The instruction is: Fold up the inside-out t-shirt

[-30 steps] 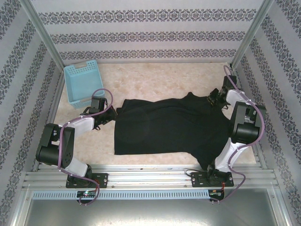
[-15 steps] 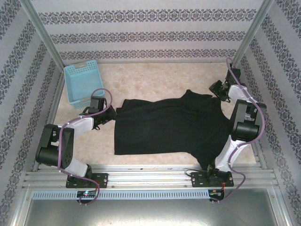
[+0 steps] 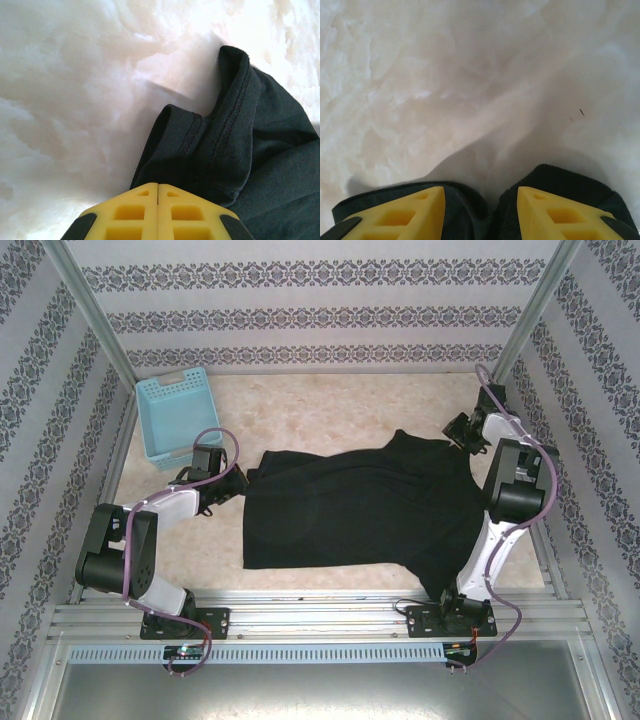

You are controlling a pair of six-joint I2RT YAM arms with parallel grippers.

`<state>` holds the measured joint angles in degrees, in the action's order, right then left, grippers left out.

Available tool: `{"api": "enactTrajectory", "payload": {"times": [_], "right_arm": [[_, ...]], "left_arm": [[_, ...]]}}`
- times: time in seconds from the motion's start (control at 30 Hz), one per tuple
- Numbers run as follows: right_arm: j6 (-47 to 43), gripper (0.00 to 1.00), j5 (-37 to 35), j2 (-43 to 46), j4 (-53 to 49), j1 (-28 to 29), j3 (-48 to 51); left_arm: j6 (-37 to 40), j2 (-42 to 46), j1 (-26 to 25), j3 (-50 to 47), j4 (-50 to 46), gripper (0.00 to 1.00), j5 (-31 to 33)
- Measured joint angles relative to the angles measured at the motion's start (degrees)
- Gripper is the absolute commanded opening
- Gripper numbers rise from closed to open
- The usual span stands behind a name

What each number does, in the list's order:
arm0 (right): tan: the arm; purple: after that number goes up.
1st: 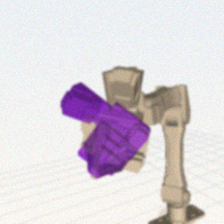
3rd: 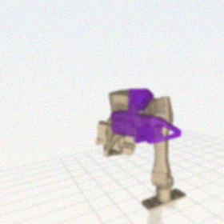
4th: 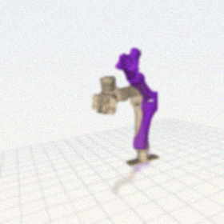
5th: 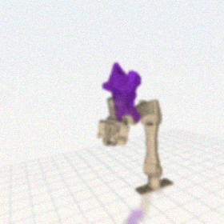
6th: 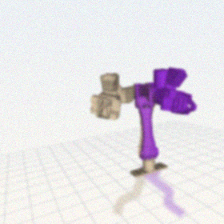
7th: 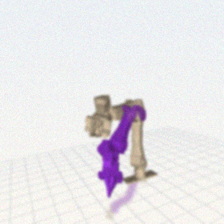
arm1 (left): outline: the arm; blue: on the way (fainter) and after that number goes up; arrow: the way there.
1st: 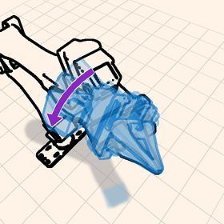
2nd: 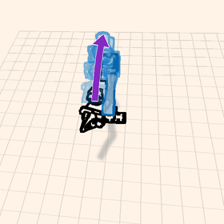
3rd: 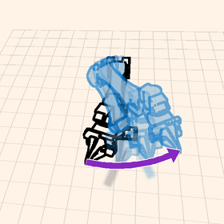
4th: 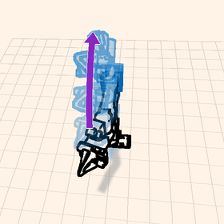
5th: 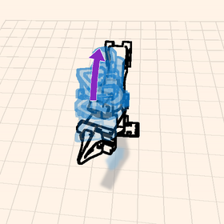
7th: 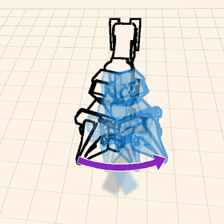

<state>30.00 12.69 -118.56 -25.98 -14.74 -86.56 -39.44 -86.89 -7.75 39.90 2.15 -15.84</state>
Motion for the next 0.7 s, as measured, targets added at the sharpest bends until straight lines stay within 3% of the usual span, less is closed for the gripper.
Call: {"api": "enactTrajectory", "payload": {"times": [0.2, 0.4, 0.7], "right_arm": [[-1.07, 0.38, -0.98, -2.69, -2.60, 1.11, -1.86], [-2.21, 0.44, -6.75, -1.31, -4.74, 3.39, -1.84], [-3.45, 0.46, -9.49, -0.07, -8.11, 3.63, -6.49]], "left_arm": [[0.00, -0.02, 0.00, 0.02, 0.00, 0.00, 0.00], [0.00, -0.02, 0.00, 0.22, 0.00, 0.00, 0.00], [0.00, -0.02, 0.02, 0.22, 0.00, 0.00, 0.00]]}}
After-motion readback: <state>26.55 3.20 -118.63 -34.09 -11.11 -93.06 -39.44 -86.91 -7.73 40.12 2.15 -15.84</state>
